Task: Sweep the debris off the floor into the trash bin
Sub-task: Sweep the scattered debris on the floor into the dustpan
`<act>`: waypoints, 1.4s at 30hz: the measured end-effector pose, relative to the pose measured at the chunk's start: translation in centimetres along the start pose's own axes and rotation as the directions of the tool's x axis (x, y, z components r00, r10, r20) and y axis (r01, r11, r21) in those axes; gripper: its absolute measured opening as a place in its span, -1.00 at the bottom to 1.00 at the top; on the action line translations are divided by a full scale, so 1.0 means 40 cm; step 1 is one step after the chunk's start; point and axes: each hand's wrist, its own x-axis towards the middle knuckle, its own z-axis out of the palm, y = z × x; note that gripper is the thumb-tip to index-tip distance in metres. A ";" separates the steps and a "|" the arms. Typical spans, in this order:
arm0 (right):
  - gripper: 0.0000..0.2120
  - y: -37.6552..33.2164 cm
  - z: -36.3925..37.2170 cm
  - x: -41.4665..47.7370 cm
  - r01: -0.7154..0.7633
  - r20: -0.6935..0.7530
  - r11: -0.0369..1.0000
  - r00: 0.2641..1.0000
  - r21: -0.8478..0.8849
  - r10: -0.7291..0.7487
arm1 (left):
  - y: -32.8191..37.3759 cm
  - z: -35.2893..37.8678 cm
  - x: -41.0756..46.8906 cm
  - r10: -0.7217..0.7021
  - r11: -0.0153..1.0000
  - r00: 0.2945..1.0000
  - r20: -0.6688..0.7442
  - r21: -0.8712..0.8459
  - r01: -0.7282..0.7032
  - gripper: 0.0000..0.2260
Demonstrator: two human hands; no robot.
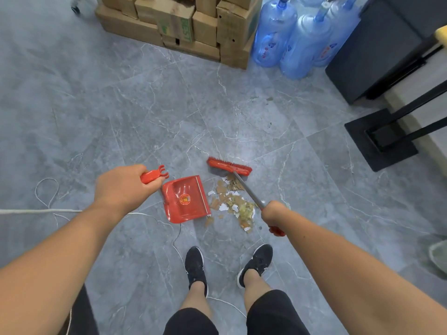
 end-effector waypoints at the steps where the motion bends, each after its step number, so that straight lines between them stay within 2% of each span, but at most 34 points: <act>1: -0.79 -0.010 0.004 -0.010 0.005 0.012 1.000 1.000 0.006 -0.005 | 0.003 0.000 0.003 0.026 1.000 1.000 0.008 0.007 -0.026 -0.55; 7: -0.80 -0.044 0.036 -0.080 0.019 0.035 1.000 0.999 -0.005 -0.018 | 0.002 -0.004 -0.003 0.174 0.982 0.984 0.031 0.068 -0.176 -0.58; 10: -0.76 -0.039 0.058 -0.123 0.015 0.038 0.998 0.999 -0.056 -0.012 | -0.016 -0.006 -0.008 0.192 0.979 0.980 0.045 0.057 -0.194 -0.59; 14: -0.86 -0.010 0.114 -0.172 0.007 0.006 0.997 1.000 -0.082 -0.006 | -0.052 -0.009 -0.037 0.207 0.978 0.978 0.022 0.006 -0.207 -0.56; 17: -0.79 0.003 0.161 -0.187 0.010 -0.011 0.998 1.000 -0.068 -0.011 | -0.078 -0.008 -0.067 0.218 0.975 0.976 -0.001 -0.052 -0.218 -0.53; 26: -0.86 -0.039 0.168 -0.248 0.024 -0.061 0.996 0.998 0.082 -0.019 | -0.118 0.006 -0.102 0.283 0.957 0.959 -0.019 -0.059 -0.284 -0.57; 32: -0.79 -0.064 0.168 -0.313 0.031 -0.065 0.981 0.998 0.192 -0.019 | -0.156 0.010 -0.128 0.302 0.950 0.953 -0.030 -0.069 -0.303 -0.57; 36: -0.79 -0.079 0.186 -0.340 -0.017 -0.022 0.931 0.999 0.365 0.028 | -0.199 -0.003 -0.145 0.255 0.965 0.967 -0.011 -0.056 -0.256 -0.58; 42: -0.86 -0.088 0.218 -0.379 -0.003 0.135 0.840 0.987 0.543 -0.084 | -0.246 -0.033 -0.189 0.159 0.986 0.987 0.000 -0.041 -0.159 -0.55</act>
